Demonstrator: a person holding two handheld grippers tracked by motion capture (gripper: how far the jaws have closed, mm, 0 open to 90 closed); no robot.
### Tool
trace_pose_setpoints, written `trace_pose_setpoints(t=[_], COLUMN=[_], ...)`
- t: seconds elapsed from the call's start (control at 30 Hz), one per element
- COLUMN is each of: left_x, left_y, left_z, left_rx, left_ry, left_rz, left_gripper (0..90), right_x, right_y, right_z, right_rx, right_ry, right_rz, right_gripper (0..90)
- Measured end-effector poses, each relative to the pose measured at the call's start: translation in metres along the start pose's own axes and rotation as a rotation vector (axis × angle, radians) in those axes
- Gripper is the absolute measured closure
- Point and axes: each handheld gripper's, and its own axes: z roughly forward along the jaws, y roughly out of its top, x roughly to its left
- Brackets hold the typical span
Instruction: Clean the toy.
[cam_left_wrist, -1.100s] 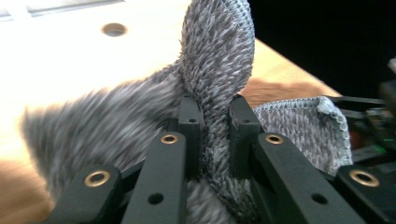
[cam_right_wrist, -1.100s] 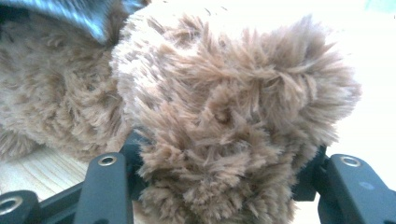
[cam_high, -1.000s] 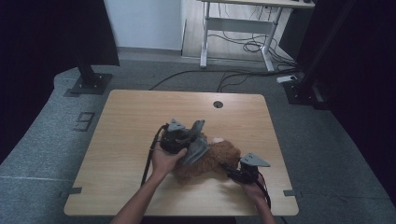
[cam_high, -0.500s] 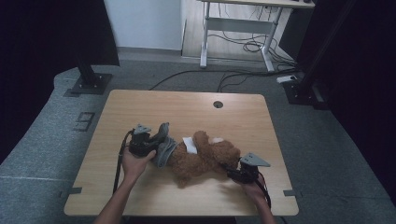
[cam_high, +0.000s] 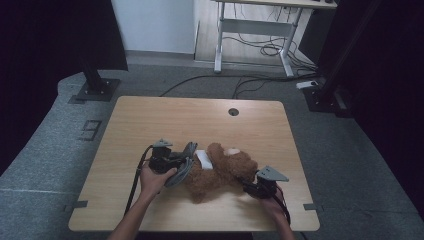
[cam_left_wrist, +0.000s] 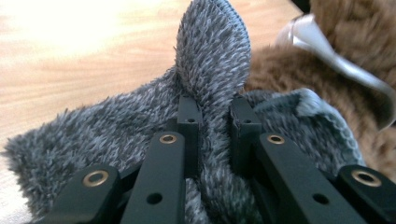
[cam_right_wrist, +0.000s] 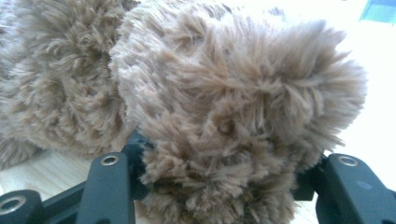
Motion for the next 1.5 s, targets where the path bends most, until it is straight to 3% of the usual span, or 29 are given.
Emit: trace_pose_setpoints(t=[0.1, 0.23, 0.33, 0.43, 0.53, 0.7, 0.83, 0.97, 1.07, 1.13, 1.17, 1.23, 1.33, 1.43, 1.5], left_x=[-0.007, -0.035, -0.055, -0.062, -0.059, -0.055, -0.055, -0.058, -0.061, -0.060, -0.059, -0.054, -0.046, -0.038, -0.028], left_y=[0.011, 0.030, 0.036, 0.033, 0.026, 0.014, 0.003, -0.004, -0.007, -0.009, -0.010, -0.012, -0.013, -0.013, -0.017], left_z=[-0.014, -0.024, -0.012, 0.012, 0.022, 0.021, 0.018, 0.015, 0.012, 0.009, 0.008, 0.004, -0.005, -0.013, -0.019], left_rx=[-0.067, -0.137, -0.103, -0.028, -0.018, -0.016, -0.037, -0.043, -0.042, -0.044, -0.044, -0.047, -0.059, -0.061, -0.052], left_ry=[-0.003, -0.018, -0.029, -0.038, -0.036, -0.028, -0.030, -0.048, -0.065, -0.079, -0.090, -0.122, -0.155, -0.134, -0.092], left_rz=[0.009, 0.073, 0.123, 0.121, 0.108, 0.106, 0.107, 0.115, 0.115, 0.111, 0.104, 0.082, 0.052, 0.037, 0.028], left_gripper=[77.5, 77.4, 77.2, 77.2, 77.4, 78.6, 79.1, 79.2, 79.2, 79.2, 79.1, 79.0, 78.6, 78.4, 78.3], right_x=[0.001, 0.003, 0.007, 0.010, 0.008, -0.003, -0.011, -0.014, -0.015, -0.015, -0.014, -0.013, -0.013, -0.016, -0.015], right_y=[-0.001, 0.000, 0.000, 0.000, -0.001, 0.004, 0.017, 0.041, 0.061, 0.069, 0.070, 0.066, 0.053, 0.038, 0.033], right_z=[-0.001, 0.000, 0.001, 0.001, -0.001, -0.011, -0.025, -0.031, -0.020, -0.006, 0.002, 0.010, 0.013, 0.011, 0.009], right_rx=[0.002, 0.006, 0.007, 0.008, 0.007, 0.013, -0.023, -0.066, -0.020, 0.050, 0.104, 0.155, 0.199, 0.221, 0.231], right_ry=[-0.002, -0.020, -0.046, -0.056, -0.046, 0.019, 0.059, 0.044, 0.040, 0.052, 0.062, 0.083, 0.102, 0.118, 0.130], right_rz=[-0.016, -0.021, -0.026, -0.036, -0.032, 0.083, 0.139, 0.172, 0.166, 0.156, 0.150, 0.165, 0.206, 0.252, 0.254], right_gripper=[42.4, 42.6, 42.7, 42.5, 38.1, 18.8, 14.9, 13.1, 12.3, 9.9, 7.7, 4.7, 3.7, 3.7, 5.1])
